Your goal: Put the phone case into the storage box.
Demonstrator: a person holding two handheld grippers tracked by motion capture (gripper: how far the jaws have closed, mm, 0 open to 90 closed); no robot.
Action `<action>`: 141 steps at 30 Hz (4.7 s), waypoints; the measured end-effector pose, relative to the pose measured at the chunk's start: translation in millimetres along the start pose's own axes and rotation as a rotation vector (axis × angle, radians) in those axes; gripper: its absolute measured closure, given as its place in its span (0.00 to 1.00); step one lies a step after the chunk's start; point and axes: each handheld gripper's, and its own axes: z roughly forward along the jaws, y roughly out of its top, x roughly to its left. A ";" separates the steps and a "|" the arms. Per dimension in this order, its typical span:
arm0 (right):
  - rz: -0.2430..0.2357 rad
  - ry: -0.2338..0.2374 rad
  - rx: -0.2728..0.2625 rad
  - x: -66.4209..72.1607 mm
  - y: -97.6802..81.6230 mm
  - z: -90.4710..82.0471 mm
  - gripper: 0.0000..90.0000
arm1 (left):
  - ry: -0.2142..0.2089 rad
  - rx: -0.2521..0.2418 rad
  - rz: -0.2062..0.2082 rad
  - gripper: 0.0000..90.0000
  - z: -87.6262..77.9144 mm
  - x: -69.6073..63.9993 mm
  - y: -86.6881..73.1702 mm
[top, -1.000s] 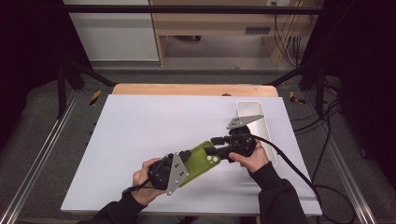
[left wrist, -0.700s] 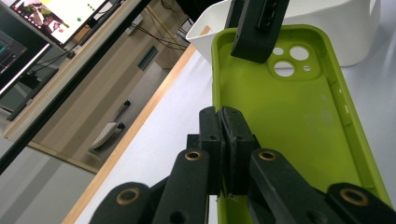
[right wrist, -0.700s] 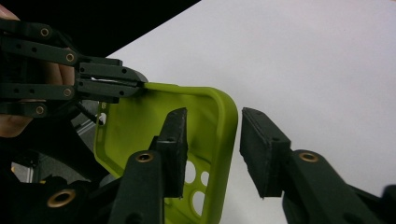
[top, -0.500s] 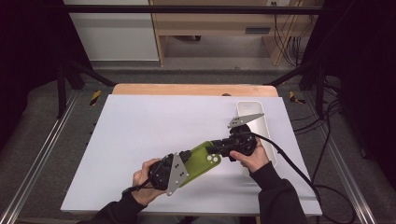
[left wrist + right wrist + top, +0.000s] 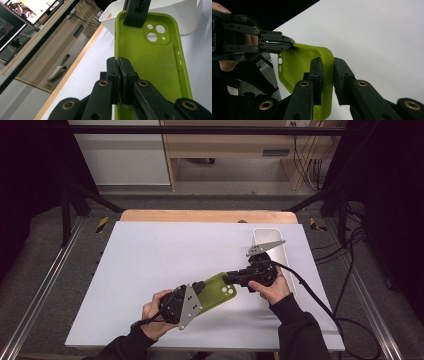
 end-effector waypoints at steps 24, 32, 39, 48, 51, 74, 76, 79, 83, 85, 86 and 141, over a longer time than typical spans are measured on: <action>-0.014 0.021 0.009 -0.7 -1.7 -3.0 0.88 | -0.004 -0.025 0.018 0.98 -1.0 -1.6 0.4; -0.026 0.009 0.003 0.4 -1.7 -4.7 0.89 | -0.003 -0.020 0.013 0.97 -0.1 -1.7 1.2; -0.024 0.002 0.002 1.2 -1.8 -4.8 0.89 | -0.011 -0.014 0.001 0.95 1.7 -1.4 1.0; -0.025 -0.030 -0.001 0.4 -1.9 -5.0 0.89 | -0.024 -0.044 -0.085 0.82 0.4 7.5 -0.7; -0.028 -0.046 -0.007 0.4 -1.7 -5.4 0.89 | -0.038 -0.044 -0.147 0.75 0.5 13.7 -2.0; -0.056 -0.126 -0.041 0.2 -1.2 -15.3 0.89 | -0.133 -0.132 -0.559 0.25 1.5 61.4 -35.5; -0.061 -0.132 -0.043 0.2 -1.1 -16.4 0.89 | -0.135 -0.138 -0.579 0.21 0.2 65.1 -39.0; -0.069 -0.140 -0.047 0.6 -0.8 -17.9 0.89 | -0.128 -0.134 -0.617 0.14 -1.2 70.6 -44.7; -0.076 -0.154 -0.050 0.9 -0.1 -21.0 0.89 | -0.125 -0.141 -0.664 0.08 -3.4 78.4 -54.6; -0.080 -0.159 -0.053 1.1 0.4 -23.1 0.89 | -0.124 -0.143 -0.684 0.06 -4.5 81.4 -59.6; -0.084 -0.163 -0.053 1.2 0.7 -24.3 0.89 | -0.123 -0.141 -0.689 0.06 -4.8 82.6 -62.1; -0.272 -0.408 -0.035 17.4 40.5 -74.2 0.89 | -0.028 -0.077 -0.741 0.00 -18.3 92.5 -158.8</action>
